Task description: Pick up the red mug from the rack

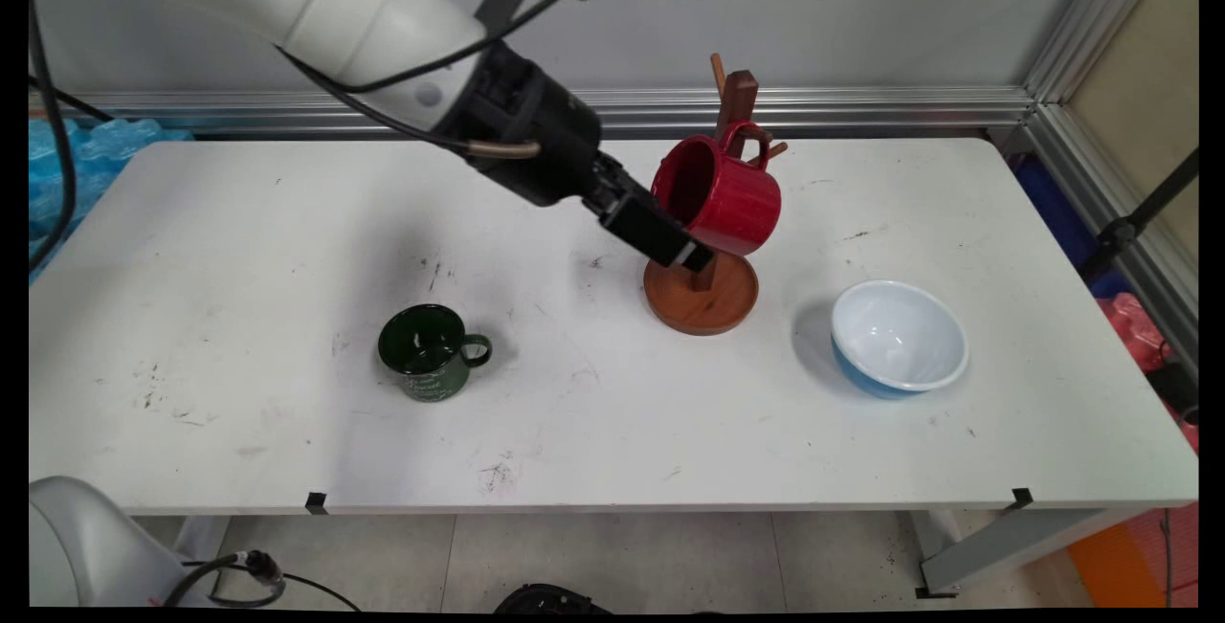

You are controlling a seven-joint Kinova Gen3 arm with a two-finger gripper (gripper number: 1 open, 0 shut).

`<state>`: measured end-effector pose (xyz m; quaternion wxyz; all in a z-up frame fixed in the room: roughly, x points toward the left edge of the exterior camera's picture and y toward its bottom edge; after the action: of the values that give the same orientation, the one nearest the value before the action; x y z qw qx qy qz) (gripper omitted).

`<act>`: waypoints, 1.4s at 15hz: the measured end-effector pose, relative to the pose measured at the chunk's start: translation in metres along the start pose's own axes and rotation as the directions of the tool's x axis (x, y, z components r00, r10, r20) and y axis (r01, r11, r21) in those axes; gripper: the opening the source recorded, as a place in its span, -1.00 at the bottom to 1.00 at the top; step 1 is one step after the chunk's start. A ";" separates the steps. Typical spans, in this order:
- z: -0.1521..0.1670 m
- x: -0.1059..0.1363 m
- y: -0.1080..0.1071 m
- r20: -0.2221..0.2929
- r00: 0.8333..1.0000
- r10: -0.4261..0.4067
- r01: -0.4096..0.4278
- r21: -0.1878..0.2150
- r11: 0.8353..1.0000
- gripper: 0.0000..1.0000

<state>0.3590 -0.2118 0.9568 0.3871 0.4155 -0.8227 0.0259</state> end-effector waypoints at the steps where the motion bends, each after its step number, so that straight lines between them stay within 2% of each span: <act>1: 0.005 0.002 0.000 -0.004 1.000 -0.008 0.008 0.009 1.000 1.00; 8: 0.031 0.014 -0.003 -0.026 0.999 -0.044 0.046 0.051 0.998 1.00; 16: 0.050 0.022 -0.005 -0.055 0.996 -0.073 0.077 0.066 0.995 1.00; 17: 0.052 0.022 -0.005 -0.056 0.995 -0.079 0.083 0.067 0.994 -1.00; 21: 0.056 0.023 -0.006 -0.057 0.994 -0.088 0.092 0.067 0.994 -1.00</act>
<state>0.3208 -0.2511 0.9310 0.3953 0.4645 -0.7910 0.0484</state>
